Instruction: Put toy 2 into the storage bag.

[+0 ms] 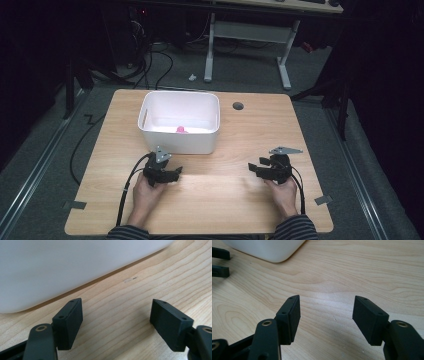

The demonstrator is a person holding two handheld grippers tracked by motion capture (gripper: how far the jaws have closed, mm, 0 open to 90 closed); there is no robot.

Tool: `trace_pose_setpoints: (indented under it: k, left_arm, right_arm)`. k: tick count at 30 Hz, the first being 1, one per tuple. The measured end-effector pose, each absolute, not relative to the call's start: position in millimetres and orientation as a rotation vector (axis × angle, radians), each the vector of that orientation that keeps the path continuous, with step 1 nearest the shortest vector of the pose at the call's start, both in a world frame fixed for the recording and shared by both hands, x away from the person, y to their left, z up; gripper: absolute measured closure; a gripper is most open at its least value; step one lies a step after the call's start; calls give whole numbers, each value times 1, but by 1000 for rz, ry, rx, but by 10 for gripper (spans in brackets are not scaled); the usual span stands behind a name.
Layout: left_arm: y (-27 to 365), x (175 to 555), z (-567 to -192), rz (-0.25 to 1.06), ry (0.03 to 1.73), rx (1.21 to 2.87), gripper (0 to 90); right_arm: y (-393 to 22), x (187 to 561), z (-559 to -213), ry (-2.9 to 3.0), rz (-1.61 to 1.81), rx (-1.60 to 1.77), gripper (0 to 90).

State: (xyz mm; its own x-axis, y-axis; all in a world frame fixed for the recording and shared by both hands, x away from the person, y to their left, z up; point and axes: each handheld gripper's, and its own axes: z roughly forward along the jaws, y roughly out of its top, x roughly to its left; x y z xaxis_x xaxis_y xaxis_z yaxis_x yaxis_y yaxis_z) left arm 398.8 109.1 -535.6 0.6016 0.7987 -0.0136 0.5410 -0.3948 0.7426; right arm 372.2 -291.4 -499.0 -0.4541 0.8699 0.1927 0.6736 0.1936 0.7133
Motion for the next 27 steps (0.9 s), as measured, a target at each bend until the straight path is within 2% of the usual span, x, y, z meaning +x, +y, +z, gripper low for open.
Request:
trace_pose_setpoints:
  k: [17, 20, 27]
  left_arm:
    - [109, 399, -536, 450, 1054, 2099, 266]
    - [109, 399, -536, 452, 1054, 2098, 266]
    - [109, 399, -536, 451, 1054, 2100, 266]
  right_arm:
    - [-288, 377, -526, 2147, 979, 1491, 390]
    - [-283, 377, -530, 2127, 911, 1410, 346]
    - [-280, 377, -531, 2126, 889, 1390, 314]
